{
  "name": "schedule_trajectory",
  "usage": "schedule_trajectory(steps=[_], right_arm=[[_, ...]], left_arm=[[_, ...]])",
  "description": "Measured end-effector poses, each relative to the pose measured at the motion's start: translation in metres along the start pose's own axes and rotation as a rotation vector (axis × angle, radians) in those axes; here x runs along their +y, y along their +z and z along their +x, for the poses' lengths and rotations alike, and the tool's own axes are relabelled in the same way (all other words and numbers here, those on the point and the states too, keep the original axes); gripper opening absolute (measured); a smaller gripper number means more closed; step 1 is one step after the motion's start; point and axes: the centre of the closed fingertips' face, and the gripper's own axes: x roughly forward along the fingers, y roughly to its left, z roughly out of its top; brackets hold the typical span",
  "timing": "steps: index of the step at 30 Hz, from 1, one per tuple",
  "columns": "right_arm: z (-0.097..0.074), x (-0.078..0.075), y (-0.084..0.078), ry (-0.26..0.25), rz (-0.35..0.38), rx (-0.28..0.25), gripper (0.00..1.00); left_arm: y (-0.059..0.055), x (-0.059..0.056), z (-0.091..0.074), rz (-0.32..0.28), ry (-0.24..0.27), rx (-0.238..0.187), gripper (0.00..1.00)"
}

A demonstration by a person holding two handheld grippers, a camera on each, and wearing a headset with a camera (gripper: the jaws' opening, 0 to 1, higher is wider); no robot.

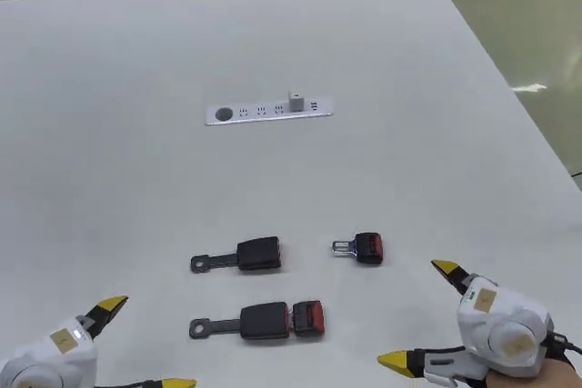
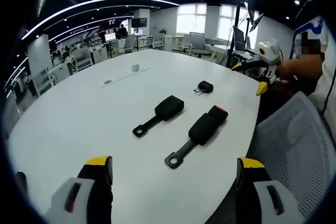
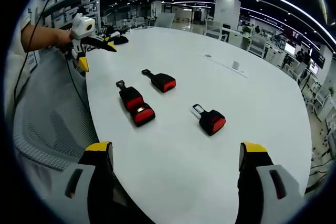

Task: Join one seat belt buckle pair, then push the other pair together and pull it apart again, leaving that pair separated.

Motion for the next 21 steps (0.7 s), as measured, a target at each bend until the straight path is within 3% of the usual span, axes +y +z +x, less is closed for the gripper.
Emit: schedule_trajectory(steps=[8,21], right_arm=[[-0.0033,0.0009,0.001,0.0,-0.004,0.0,1.0],[-0.0025,0.0025,0.0012,-0.021,0.0,0.001,1.0]], left_arm=[[-0.0004,-0.0111,-0.0003,-0.007,-0.025,0.004,1.0],[0.0013,-0.0032,-0.0076,-0.025,0.016,-0.024,1.0]])
